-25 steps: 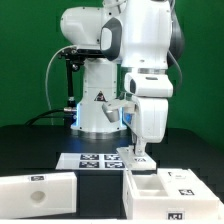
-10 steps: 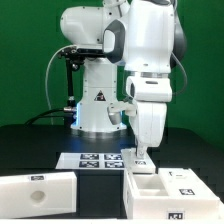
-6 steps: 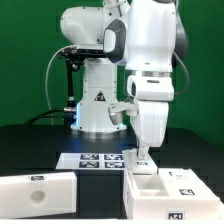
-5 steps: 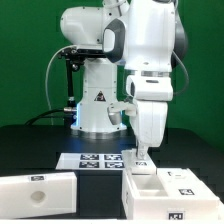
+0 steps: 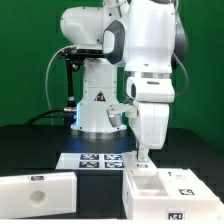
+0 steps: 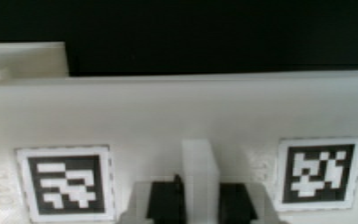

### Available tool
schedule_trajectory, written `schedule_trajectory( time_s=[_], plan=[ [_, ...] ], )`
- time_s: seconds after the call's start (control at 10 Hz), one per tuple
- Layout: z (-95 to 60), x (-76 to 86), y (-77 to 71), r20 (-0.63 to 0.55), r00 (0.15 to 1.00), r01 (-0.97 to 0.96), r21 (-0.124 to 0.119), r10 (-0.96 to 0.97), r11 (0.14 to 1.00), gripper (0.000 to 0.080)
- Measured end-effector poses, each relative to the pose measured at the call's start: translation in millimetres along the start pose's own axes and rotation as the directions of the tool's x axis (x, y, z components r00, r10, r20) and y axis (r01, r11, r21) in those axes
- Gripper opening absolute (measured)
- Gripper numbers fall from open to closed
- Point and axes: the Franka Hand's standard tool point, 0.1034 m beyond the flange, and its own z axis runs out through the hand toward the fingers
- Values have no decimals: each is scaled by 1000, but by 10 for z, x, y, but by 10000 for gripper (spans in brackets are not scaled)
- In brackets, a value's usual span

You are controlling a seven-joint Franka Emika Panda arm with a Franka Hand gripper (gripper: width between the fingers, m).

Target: Assemble cabinet

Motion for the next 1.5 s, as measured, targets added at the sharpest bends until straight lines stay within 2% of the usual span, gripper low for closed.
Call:
schedule_trajectory(
  time_s=[0.2, 0.5, 0.7, 0.9, 1.0, 1.4, 1.5],
  plan=[
    [12, -59, -8, -2, 1000, 1, -4, -1, 1000, 64],
    [3, -53, 12, -2, 1000, -2, -7, 2, 1000, 64],
    [-24, -31, 197, 5, 1000, -10, 4, 10, 1000, 64],
    [-19, -73, 496, 13, 1000, -15, 16, 14, 1000, 64],
    [-25, -119, 631, 12, 1000, 11, 10, -11, 1000, 64],
    [-12, -125, 634, 14, 1000, 2, 14, -2, 1000, 64],
    [-11, -134, 722, 16, 1000, 3, 19, -3, 1000, 64]
  ],
)
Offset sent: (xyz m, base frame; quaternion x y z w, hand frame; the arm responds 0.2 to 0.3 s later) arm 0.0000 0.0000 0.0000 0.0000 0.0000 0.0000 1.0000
